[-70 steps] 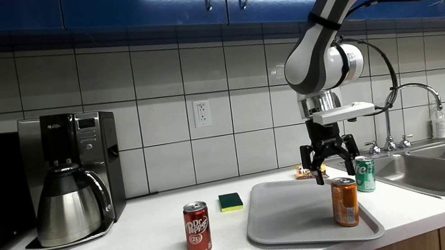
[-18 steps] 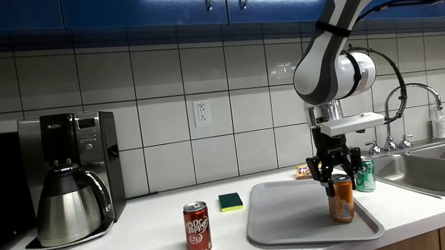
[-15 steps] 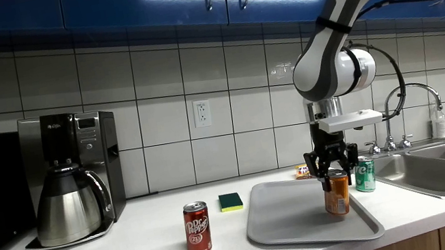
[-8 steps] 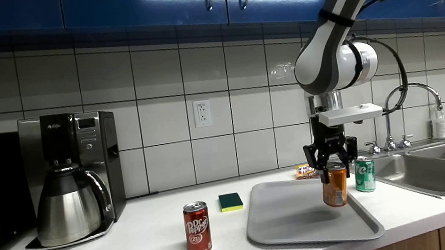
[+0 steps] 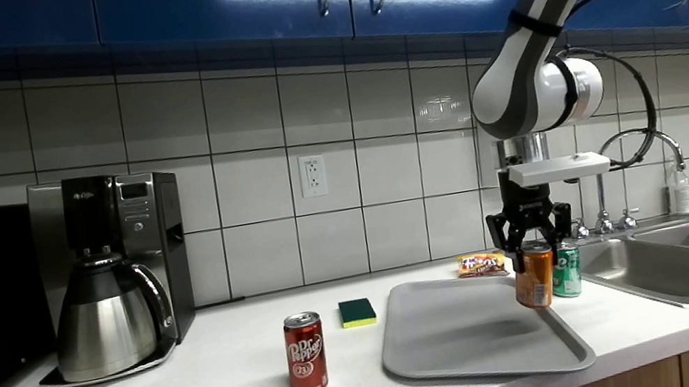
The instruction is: Pick up the green sprite can and put it on the counter to the left of the gray tray, pick up the brown dr pepper can and put it on the counter to the right of the gray tray, pick up the orange fanta can and put it on the counter to the right of the gray tray
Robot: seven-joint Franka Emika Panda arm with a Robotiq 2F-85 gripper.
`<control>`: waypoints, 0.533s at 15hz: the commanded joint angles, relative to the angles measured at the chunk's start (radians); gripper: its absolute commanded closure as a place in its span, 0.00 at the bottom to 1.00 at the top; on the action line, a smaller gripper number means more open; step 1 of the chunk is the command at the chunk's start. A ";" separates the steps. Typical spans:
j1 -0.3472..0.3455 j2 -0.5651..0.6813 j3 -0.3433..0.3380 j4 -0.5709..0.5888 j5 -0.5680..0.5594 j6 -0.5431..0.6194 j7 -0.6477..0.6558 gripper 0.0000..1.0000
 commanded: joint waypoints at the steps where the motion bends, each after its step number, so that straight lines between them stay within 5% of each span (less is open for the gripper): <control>1: -0.031 -0.061 -0.007 -0.035 0.008 -0.002 -0.005 0.62; 8: -0.067 -0.088 -0.035 -0.071 0.005 0.000 0.000 0.62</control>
